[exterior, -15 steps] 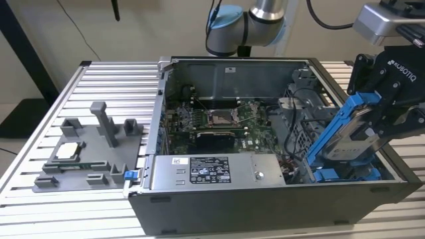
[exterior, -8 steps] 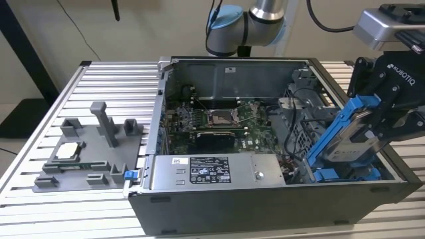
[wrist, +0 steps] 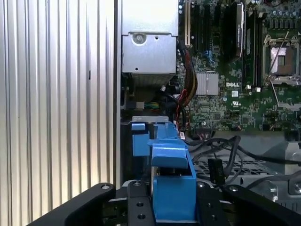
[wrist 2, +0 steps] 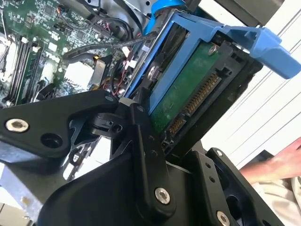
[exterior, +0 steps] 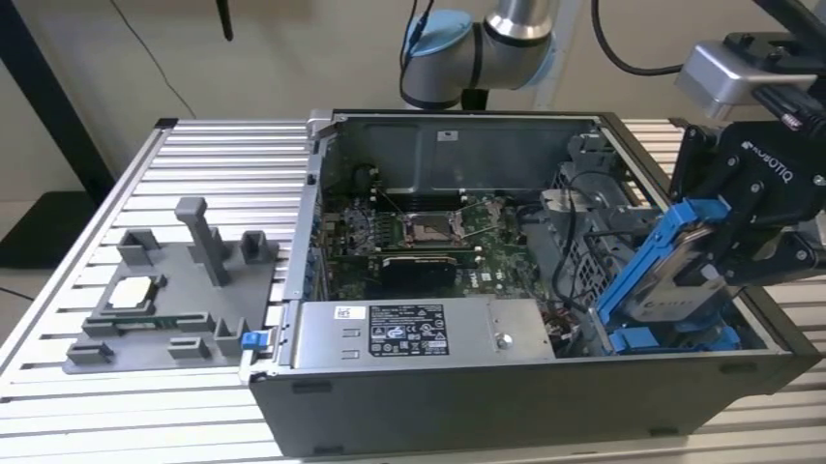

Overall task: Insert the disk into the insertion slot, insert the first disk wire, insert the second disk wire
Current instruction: 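Insert the disk into the insertion slot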

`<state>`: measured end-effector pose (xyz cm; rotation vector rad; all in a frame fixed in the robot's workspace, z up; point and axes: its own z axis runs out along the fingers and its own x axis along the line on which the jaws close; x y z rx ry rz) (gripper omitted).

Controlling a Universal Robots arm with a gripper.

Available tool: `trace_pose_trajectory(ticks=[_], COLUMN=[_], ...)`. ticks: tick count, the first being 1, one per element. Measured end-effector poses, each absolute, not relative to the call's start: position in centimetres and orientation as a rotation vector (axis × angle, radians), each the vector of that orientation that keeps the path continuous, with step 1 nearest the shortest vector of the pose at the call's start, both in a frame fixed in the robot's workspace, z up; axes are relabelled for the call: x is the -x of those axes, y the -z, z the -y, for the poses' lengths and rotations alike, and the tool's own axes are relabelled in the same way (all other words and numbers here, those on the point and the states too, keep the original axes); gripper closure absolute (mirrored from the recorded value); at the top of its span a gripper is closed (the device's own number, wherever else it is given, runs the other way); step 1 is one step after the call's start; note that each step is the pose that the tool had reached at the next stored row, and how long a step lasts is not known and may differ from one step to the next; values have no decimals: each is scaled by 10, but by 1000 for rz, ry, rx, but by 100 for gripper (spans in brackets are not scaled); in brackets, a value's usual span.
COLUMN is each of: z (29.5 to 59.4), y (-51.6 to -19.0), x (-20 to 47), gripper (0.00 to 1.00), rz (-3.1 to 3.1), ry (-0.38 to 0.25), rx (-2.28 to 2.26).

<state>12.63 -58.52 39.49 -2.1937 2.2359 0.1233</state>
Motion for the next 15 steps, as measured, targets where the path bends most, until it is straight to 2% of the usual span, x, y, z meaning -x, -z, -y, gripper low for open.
trace_pose_trajectory(ticks=[15], z=[585], y=[-380], x=[-126], gripper=[100], rz=[-2236], ry=[-123], rx=[2194])
